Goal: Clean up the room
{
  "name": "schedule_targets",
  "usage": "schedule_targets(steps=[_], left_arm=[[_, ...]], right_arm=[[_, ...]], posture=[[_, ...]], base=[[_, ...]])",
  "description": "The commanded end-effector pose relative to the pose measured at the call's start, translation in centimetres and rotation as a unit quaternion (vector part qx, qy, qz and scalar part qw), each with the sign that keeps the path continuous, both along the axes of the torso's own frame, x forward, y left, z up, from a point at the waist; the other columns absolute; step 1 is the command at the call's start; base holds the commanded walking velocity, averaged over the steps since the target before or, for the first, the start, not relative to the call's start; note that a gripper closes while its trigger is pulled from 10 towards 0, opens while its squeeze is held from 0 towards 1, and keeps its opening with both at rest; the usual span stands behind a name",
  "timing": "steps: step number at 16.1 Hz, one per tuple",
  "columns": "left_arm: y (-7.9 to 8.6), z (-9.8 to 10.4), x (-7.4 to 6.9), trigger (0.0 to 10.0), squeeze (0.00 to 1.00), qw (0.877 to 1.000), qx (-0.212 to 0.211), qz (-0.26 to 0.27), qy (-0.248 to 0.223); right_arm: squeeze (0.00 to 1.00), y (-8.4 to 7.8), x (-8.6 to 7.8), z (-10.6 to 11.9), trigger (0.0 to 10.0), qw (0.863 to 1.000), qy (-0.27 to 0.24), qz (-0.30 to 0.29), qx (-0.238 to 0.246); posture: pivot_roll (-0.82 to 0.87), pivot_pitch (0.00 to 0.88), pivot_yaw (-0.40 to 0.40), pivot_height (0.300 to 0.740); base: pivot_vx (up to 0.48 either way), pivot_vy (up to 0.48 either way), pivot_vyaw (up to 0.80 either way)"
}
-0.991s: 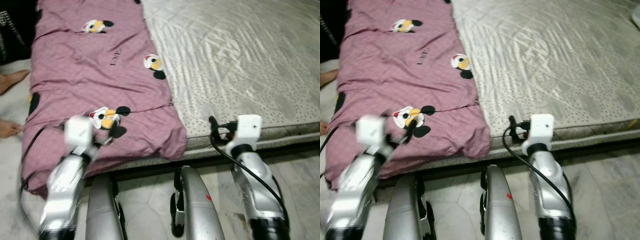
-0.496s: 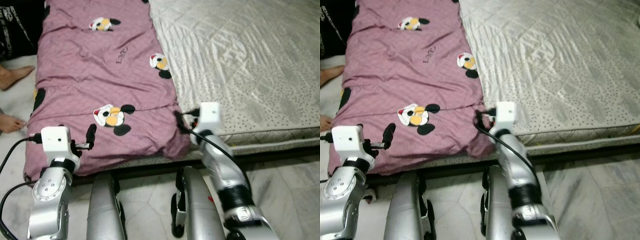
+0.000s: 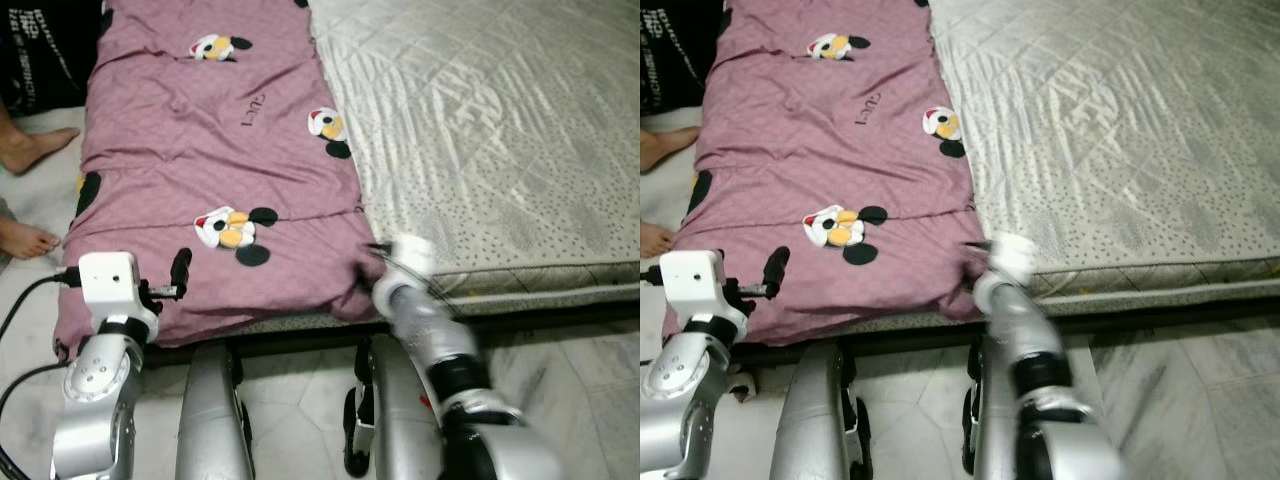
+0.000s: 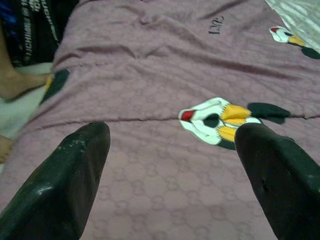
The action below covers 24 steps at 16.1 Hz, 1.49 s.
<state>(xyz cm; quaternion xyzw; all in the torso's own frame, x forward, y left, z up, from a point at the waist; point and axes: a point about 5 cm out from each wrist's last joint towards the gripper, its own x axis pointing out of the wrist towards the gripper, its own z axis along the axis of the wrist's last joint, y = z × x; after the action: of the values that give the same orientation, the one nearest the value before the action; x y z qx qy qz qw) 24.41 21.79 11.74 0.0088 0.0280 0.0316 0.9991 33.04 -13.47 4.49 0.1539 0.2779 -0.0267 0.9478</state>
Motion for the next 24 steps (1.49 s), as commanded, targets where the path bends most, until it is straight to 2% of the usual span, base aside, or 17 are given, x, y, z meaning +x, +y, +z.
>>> schedule_targets(steps=[1, 4, 5, 6, 7, 9, 10, 13, 15, 17, 24], left_arm=[[0.2, -0.2, -0.1, 10.0, 0.0, 1.0, 0.0, 0.005, 0.008], [0.0, 0.0, 0.2, 10.0, 0.0, 1.0, 0.001, 0.002, 0.006], [0.1, -0.1, 0.2, 10.0, 0.0, 1.0, 0.003, -0.001, 0.007], [0.2, -0.1, 0.3, 10.0, 0.0, 1.0, 0.004, 0.0, 0.007], [0.3, -0.2, 0.2, 10.0, 0.0, 1.0, 0.004, 0.0, 0.007], [0.2, -0.4, 0.3, 10.0, 0.0, 1.0, -0.006, -0.001, 0.005], [-0.1, -0.6, 0.3, 10.0, 0.0, 1.0, -0.014, -0.008, 0.006], [-1.3, -0.9, 0.3, 10.0, 0.0, 0.999, -0.029, -0.036, 0.006], [-2.3, -1.3, 0.5, 10.0, 0.0, 0.997, -0.044, -0.059, 0.008], [-2.6, -1.5, 0.9, 10.0, 0.0, 0.997, -0.053, -0.06, 0.008], [-3.5, -1.0, 1.8, 10.0, 0.0, 0.995, -0.058, -0.076, -0.007]], right_arm=[[0.0, -1.1, -0.3, -0.5, 10.0, 1.0, 0.018, -0.026, -0.002], [0.0, -3.0, 0.1, 0.4, 10.0, 0.998, -0.006, -0.057, -0.016], [0.0, -3.8, 0.3, 1.7, 10.0, 0.996, -0.055, -0.065, -0.04], [0.0, -4.1, 0.4, 2.4, 10.0, 0.993, -0.088, -0.072, -0.041], [0.0, -4.4, 0.2, 3.9, 10.0, 0.985, -0.147, -0.065, -0.058], [0.0, -4.5, -0.7, 5.7, 10.0, 0.971, -0.221, -0.052, -0.07], [0.0, -4.6, -1.7, 6.7, 10.0, 0.964, -0.254, -0.044, -0.07], [0.0, -4.0, -3.5, 8.0, 10.0, 0.951, -0.306, -0.012, -0.045], [0.0, -3.3, -4.1, 8.2, 10.0, 0.949, -0.311, -0.002, -0.041], [0.0, -2.8, -4.3, 8.6, 10.0, 0.947, -0.318, 0.006, -0.039], [0.0, -2.5, -4.0, 9.5, 10.0, 0.945, -0.324, 0.016, -0.034]], posture=[[0.12, 0.218, -0.054, 0.589], [0.11, 0.211, -0.052, 0.589], [0.11, 0.195, -0.049, 0.589], [0.11, 0.195, -0.049, 0.589], [0.1, 0.176, -0.045, 0.589], [0.08, 0.154, -0.037, 0.589], [0.07, 0.137, -0.031, 0.589], [0.04, 0.115, -0.027, 0.589], [0.03, 0.103, -0.026, 0.614], [0.01, 0.096, -0.019, 0.649], [0.01, 0.101, -0.019, 0.729]], base=[[0.0, 0.0, 0.0], [0.0, 0.0, 0.0], [0.0, 0.0, 0.0], [0.0, 0.0, 0.0], [0.0, 0.0, 0.0], [0.0, 0.0, 0.0], [0.0, 0.0, 0.0], [0.0, 0.0, 0.0], [0.0, 0.0, 0.0], [0.0, 0.0, 0.0], [0.0, 0.0, 0.0]])
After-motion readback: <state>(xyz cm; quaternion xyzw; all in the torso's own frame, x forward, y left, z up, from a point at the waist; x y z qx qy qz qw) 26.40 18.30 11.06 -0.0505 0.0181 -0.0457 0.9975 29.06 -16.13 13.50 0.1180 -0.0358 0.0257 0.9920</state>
